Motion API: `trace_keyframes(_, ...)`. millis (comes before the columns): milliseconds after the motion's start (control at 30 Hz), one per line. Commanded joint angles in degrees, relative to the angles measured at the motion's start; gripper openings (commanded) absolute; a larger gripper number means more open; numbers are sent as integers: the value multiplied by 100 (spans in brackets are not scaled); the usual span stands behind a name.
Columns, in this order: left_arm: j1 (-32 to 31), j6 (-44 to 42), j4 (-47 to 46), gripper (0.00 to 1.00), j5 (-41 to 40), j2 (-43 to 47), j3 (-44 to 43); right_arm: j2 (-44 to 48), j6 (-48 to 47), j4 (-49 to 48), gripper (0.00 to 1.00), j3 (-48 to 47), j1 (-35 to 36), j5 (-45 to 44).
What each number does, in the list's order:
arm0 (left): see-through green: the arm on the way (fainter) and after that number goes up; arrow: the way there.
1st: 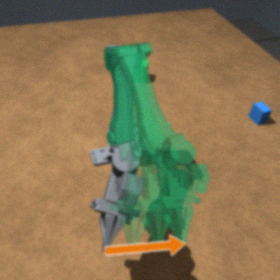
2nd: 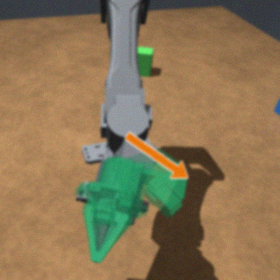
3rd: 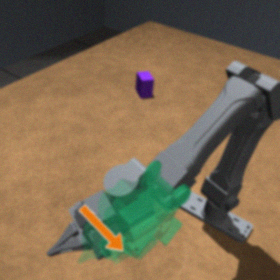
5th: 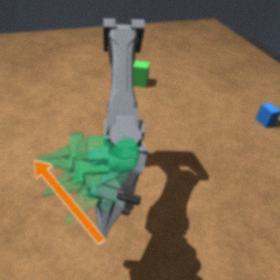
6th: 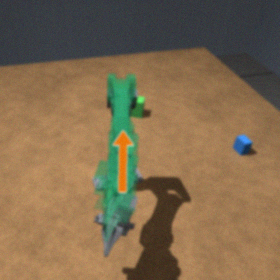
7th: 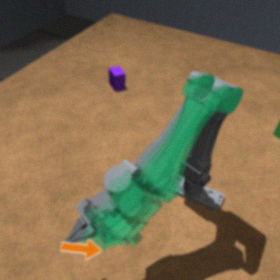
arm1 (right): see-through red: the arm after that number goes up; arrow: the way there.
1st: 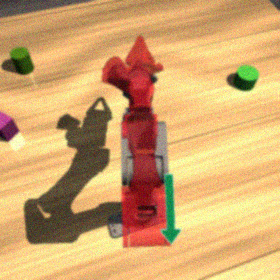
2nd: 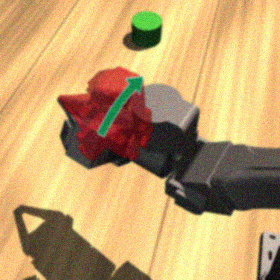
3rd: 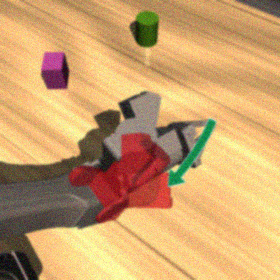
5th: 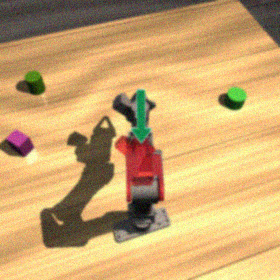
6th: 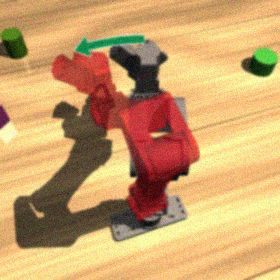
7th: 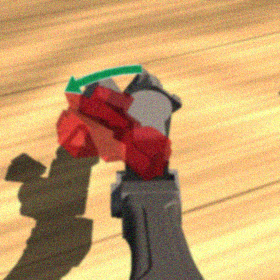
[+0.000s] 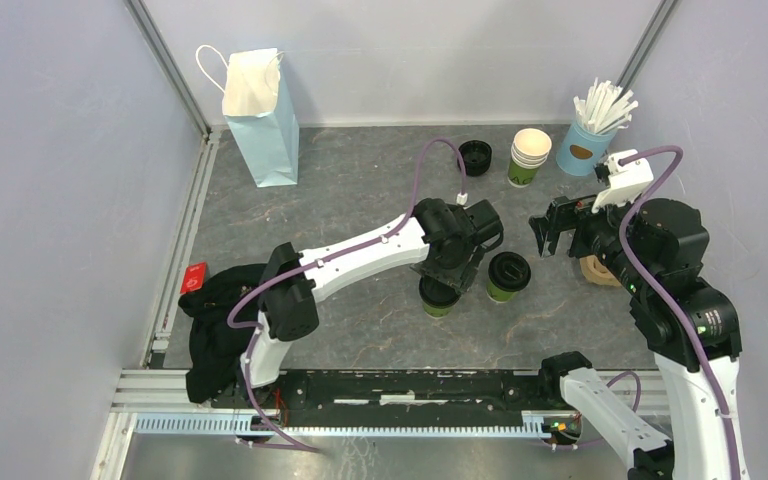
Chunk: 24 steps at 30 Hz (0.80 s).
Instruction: Pack the takeout coffee
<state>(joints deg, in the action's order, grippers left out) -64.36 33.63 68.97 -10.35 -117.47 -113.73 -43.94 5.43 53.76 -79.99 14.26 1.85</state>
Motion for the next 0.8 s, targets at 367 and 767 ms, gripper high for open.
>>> trace_keyframes(367, -11, -260, 51, 77, -78, -145, -296, 49, -86, -161, 98, 27, 28, -132)
trace_keyframes(767, 10, -102, 285, 99, -60, 258, -781, 27, 3, -223, 98, -26, 32, -78)
